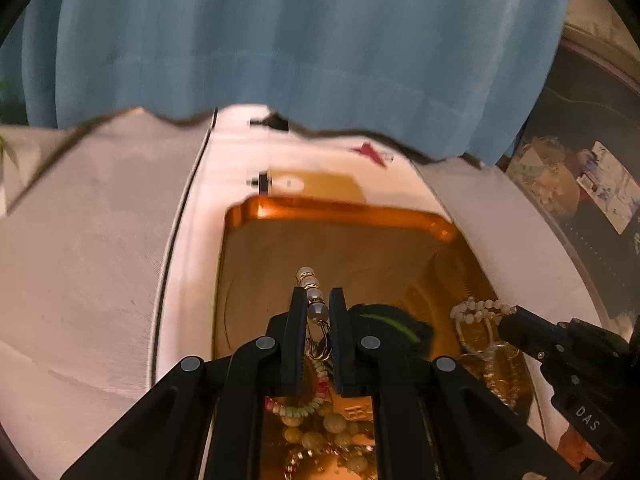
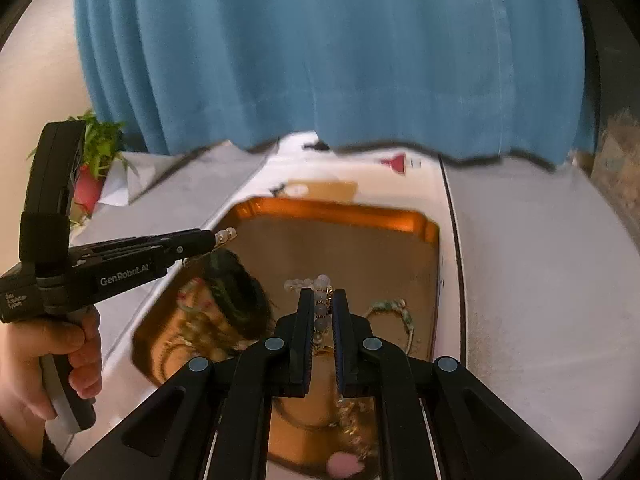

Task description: Organize jewelry

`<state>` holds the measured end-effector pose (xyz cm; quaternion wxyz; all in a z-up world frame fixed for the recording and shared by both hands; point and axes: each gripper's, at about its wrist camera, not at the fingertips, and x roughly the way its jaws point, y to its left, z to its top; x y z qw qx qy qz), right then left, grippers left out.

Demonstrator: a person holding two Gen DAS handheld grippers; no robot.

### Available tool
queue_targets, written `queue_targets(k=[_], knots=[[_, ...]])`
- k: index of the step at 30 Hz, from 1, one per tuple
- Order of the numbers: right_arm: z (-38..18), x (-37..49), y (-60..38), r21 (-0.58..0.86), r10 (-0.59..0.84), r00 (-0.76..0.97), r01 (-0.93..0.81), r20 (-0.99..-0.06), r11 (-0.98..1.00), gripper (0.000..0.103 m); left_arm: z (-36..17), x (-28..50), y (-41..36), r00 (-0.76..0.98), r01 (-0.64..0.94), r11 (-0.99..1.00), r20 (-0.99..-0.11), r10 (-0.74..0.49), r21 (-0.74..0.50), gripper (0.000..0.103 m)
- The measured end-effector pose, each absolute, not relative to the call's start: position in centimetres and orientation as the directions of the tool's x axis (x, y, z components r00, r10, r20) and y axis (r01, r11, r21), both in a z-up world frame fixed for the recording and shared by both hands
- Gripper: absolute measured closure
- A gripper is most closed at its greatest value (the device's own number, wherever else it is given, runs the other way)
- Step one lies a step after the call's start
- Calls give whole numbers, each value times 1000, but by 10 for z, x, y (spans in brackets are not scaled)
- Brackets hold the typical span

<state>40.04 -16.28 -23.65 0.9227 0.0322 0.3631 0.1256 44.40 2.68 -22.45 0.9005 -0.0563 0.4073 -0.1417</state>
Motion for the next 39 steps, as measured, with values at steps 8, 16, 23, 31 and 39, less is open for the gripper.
queue_targets(k=[8,16,23,31,39], knots=[[-259,419,-159,123,227,671,-200,-706,972,94,-243,458,34,603,166,966,-755,-258,-197,94],[-267,414,-145,100,222,642,-222,-734,970,62,-229,444,31,634,179,970,-735,-240,-162,33],[-250,388,-149,106,202,677,-181,-708,978,41,-197,399,26,667,197,972,-709,-230,-130,25],[-202,310,-141,118,203,698,-167,-687,979,35,-131,298,26,700,216,964,-663,-266,-158,22],[-129,197,-134,133,140,694,-64,-706,989,33,-58,179,12,730,231,958,-621,-286,-170,17]])
